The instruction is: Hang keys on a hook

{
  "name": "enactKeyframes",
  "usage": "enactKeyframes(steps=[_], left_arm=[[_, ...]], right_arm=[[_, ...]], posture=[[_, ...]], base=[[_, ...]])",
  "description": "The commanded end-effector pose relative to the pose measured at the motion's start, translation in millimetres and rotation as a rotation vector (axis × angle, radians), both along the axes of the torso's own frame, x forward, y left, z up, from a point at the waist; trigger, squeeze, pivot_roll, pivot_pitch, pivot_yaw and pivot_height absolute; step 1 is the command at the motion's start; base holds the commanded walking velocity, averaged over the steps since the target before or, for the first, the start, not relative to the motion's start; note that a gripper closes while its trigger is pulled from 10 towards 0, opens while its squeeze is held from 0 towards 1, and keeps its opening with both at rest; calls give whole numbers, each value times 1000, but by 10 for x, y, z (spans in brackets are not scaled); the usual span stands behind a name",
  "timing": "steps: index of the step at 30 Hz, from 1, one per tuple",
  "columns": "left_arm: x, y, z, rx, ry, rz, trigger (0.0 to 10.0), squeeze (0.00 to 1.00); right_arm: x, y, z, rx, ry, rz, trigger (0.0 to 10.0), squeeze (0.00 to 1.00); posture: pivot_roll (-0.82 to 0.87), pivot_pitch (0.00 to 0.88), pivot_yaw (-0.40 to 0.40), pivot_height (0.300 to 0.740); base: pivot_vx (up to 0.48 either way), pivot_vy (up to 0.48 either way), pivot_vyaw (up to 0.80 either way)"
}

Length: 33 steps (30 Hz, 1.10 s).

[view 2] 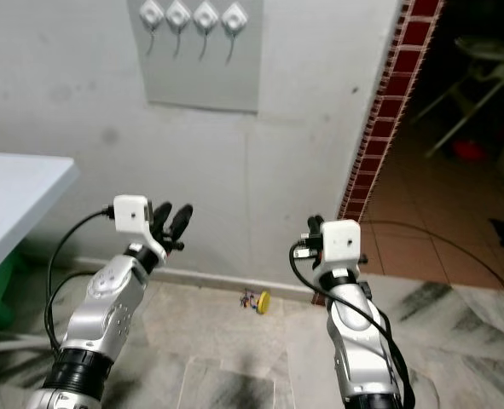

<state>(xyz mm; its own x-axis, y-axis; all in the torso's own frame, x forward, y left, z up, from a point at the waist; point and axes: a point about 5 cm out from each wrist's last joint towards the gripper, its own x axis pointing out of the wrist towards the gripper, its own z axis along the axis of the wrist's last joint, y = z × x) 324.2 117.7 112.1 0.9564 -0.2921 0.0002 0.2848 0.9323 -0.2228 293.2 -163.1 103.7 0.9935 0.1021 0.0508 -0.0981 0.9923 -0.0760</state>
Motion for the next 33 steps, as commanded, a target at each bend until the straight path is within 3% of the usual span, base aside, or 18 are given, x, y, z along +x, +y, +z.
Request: enactKeyframes(steps=[1, 10, 33], left_arm=[[35, 33, 74, 5, -24, 9, 10000, 0], [30, 26, 82, 50, -49, 27, 10000, 0], [41, 104, 103, 17, -38, 45, 10000, 0]], right_arm=[[25, 45, 61, 4, -20, 14, 10000, 0], [15, 38, 71, 5, -23, 15, 10000, 0], [33, 60, 89, 9, -23, 29, 10000, 0]], posture=[[-55, 0, -24, 740], [-57, 0, -25, 740], [-44, 0, -34, 740]], base=[[281, 0, 0], [94, 0, 0], [0, 0, 0]])
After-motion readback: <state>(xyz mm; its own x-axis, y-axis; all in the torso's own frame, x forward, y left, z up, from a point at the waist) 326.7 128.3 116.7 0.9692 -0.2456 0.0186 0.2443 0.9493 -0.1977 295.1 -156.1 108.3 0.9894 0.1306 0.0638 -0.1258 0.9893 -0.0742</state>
